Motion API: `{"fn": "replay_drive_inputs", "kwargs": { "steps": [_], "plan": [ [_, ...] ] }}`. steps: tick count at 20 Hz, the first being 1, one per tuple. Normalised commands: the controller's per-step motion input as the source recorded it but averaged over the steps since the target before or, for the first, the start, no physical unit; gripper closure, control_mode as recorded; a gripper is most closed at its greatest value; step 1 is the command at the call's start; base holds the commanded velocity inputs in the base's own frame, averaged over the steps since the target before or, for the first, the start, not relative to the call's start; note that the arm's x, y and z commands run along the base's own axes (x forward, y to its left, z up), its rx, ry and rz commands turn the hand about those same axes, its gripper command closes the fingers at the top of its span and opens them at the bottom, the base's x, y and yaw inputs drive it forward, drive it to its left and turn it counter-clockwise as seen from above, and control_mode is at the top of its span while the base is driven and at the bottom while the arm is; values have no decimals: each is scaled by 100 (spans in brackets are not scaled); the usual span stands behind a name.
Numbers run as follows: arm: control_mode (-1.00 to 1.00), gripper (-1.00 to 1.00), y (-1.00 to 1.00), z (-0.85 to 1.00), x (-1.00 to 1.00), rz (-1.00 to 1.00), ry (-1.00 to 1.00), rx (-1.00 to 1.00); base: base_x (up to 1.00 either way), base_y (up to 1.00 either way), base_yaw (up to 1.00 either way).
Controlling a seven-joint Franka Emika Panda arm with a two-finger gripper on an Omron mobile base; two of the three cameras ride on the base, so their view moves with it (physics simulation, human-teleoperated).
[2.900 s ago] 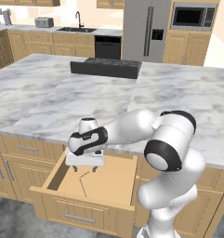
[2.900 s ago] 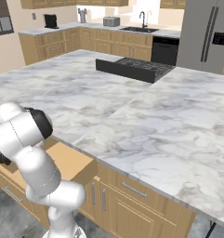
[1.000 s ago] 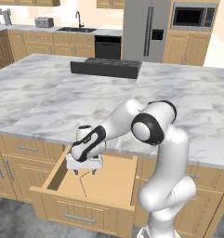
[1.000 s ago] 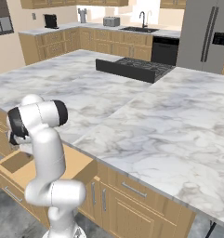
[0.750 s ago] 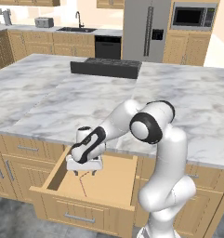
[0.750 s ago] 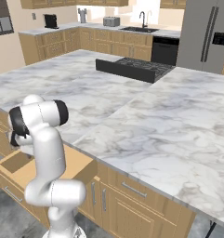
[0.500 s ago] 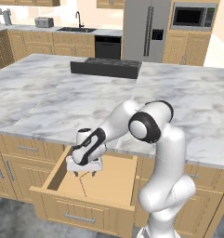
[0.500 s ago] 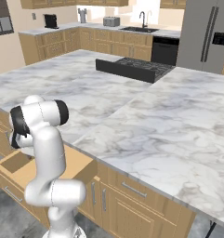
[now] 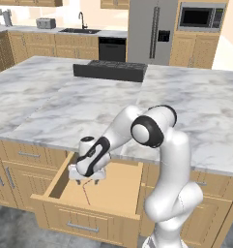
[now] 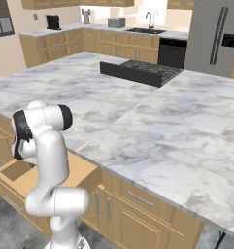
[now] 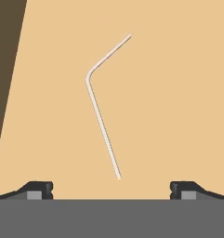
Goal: Take a straw from the drawer in front and place it inside the glass cup on the dining counter.
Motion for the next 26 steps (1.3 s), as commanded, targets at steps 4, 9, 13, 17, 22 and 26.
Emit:
{"fn": "replay_drive_inputs", "kwargs": {
  "steps": [4,9,13,17,22,26],
  "plan": [
    [-100,-100,9,-6,9,0,-11,0,0,0,0],
    [-100,-100,5,-6,10,0,-9,0,0,0,0],
    [-100,-100,0,-20,10,0,-1,0,0,0,0],
    [-100,-100,0,-26,12,0,0,0,0,0,0],
    [-100,-100,0,-28,17,0,0,0,0,0,0],
    [-100,-100,0,-19,21,0,0,0,0,0,0]
  ]
}}
